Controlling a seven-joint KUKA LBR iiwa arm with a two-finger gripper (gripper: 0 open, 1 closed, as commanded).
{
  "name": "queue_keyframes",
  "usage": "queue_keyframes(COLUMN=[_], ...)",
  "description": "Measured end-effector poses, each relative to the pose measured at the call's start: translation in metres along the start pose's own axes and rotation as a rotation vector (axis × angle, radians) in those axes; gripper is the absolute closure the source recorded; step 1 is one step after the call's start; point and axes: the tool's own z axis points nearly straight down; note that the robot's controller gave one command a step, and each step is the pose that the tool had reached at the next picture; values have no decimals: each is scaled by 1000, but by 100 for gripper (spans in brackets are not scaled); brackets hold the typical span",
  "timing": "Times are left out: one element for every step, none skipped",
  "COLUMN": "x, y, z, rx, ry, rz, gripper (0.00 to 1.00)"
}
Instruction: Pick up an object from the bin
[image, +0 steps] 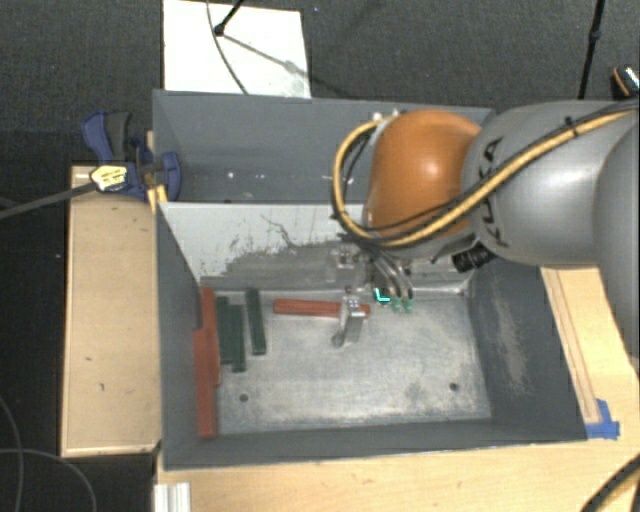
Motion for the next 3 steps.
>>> queue_keyframes(x=[-15,-17,27], y=[8,8,-17], z=[104,99,-44], rx=[1,0,0], ry=[0,-7,-14], rz=[-93,-89,-65], gripper=[0,100,100])
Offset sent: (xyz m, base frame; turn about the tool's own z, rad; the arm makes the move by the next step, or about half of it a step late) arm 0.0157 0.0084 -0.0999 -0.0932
